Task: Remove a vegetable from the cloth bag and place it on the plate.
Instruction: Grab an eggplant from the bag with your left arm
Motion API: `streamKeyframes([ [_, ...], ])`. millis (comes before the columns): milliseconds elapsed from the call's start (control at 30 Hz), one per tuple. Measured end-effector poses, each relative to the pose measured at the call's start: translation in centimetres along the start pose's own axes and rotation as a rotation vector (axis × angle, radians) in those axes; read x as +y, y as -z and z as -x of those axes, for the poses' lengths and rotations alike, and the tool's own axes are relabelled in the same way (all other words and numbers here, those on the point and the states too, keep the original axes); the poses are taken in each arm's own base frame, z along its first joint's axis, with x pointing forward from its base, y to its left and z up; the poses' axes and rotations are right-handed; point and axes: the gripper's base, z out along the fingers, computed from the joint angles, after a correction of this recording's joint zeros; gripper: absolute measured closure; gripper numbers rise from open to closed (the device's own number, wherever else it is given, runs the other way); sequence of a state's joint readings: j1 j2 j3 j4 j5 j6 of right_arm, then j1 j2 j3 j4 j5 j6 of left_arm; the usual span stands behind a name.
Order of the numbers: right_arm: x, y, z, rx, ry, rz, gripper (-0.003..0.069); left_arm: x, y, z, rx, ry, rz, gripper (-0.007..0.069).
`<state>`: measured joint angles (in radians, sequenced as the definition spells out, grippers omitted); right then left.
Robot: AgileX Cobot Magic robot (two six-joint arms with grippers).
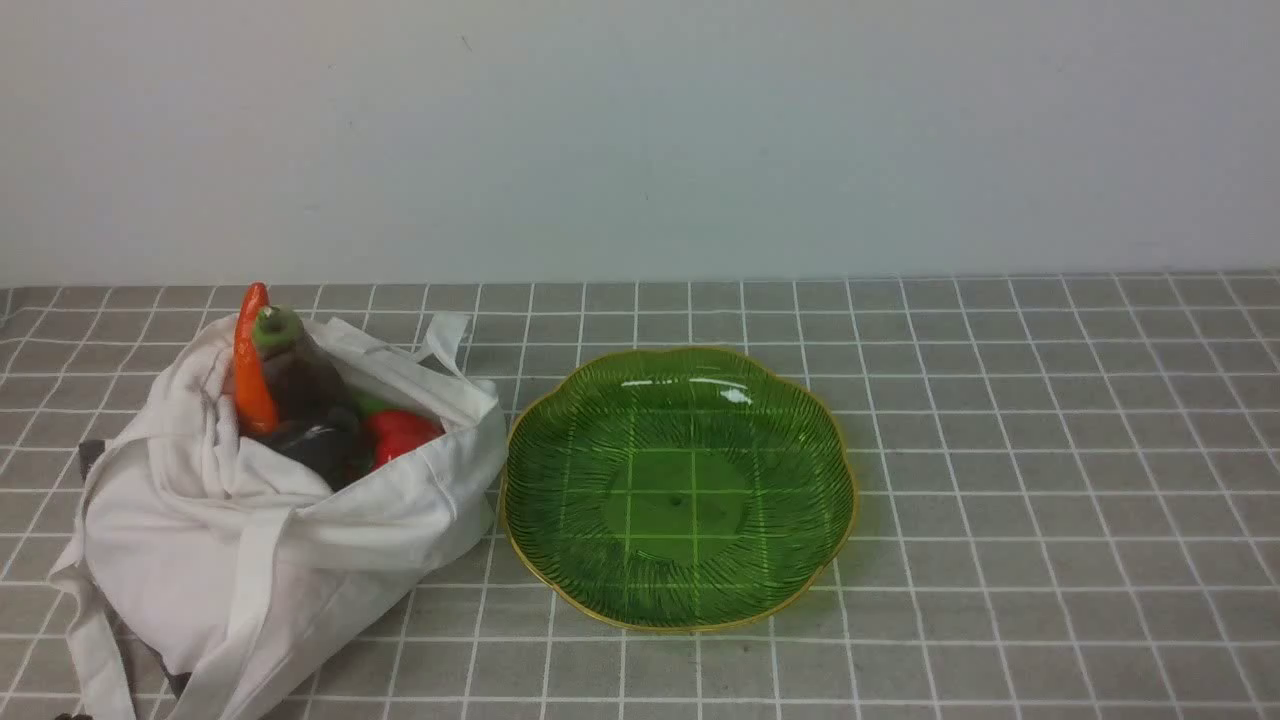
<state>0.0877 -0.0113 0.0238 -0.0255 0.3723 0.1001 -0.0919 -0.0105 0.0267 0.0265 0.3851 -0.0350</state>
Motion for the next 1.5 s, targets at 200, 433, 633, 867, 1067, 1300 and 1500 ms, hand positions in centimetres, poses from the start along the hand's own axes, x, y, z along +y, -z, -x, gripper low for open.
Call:
streamKeyframes([
  [200,0.0,0.0,0.0,0.0,0.0,0.0,0.0673,0.0,0.0,0.0,0.0,0.0,0.0,0.0629],
  [433,0.0,0.0,0.0,0.0,0.0,0.0,0.0673,0.0,0.0,0.0,0.0,0.0,0.0,0.0629],
  [633,0.0,0.0,0.0,0.0,0.0,0.0,0.0673,0.0,0.0,0.0,0.0,0.0,0.0,0.0629],
  [867,0.0,0.0,0.0,0.0,0.0,0.0,0.0673,0.0,0.0,0.0,0.0,0.0,0.0,0.0629],
  [1067,0.0,0.0,0.0,0.0,0.0,0.0,0.0673,0.0,0.0,0.0,0.0,0.0,0.0,0.0629],
  [1300,0.0,0.0,0.0,0.0,0.0,0.0,0.0673,-0.02,0.0,0.01,-0.001,0.006,-0.002,0.0629],
  [1500,0.0,0.0,0.0,0.0,0.0,0.0,0.0673,-0.44,0.03,0.59,-0.06,0.213,-0.055,0.0629],
])
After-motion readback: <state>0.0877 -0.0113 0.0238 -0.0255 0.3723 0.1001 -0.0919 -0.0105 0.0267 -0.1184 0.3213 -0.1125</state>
